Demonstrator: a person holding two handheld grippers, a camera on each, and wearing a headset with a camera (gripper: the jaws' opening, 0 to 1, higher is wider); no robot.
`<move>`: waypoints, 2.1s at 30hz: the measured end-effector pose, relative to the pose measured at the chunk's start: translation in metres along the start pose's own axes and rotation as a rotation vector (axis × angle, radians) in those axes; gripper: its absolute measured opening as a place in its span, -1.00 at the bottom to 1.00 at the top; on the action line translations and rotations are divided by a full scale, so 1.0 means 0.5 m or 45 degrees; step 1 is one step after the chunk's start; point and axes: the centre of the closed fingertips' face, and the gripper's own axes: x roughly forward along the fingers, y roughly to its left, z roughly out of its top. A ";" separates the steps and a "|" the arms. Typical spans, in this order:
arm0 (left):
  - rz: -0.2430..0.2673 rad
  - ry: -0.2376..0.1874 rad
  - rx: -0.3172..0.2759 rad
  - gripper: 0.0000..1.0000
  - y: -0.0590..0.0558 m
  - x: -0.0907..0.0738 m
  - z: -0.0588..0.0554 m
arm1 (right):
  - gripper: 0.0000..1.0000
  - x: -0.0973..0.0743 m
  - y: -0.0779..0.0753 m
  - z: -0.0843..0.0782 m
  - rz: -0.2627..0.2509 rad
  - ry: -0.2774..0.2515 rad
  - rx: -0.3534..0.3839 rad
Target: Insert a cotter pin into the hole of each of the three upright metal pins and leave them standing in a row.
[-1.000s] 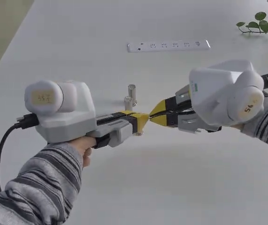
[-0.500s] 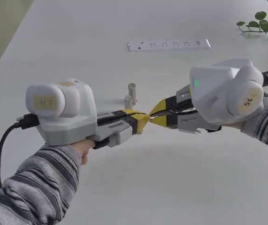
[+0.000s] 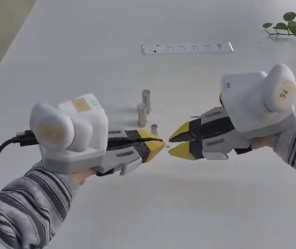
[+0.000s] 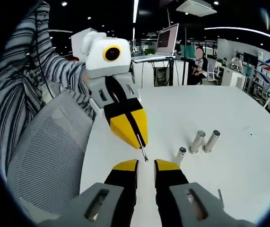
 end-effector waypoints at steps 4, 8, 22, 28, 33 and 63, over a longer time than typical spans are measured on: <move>-0.046 0.003 0.032 -1.00 -0.014 -0.004 -0.002 | -0.84 0.000 0.017 0.001 0.054 -0.026 0.051; -0.086 -0.018 0.026 -1.00 -0.027 -0.007 0.002 | -0.86 0.000 0.034 0.007 0.108 -0.052 0.091; -0.126 -0.066 -0.010 -1.00 -0.041 -0.015 0.015 | -1.00 -0.002 0.052 0.022 0.158 -0.096 0.113; -0.115 -0.061 -0.017 -1.00 -0.041 -0.016 0.010 | -1.00 -0.006 0.051 0.021 0.150 -0.078 0.073; -0.110 -0.050 -0.017 -1.00 -0.040 -0.016 0.003 | -1.00 -0.009 0.045 0.018 0.137 -0.050 0.017; 0.288 -0.014 0.022 -0.81 0.059 -0.003 -0.040 | -1.00 -0.015 -0.075 -0.041 -0.176 0.183 -0.076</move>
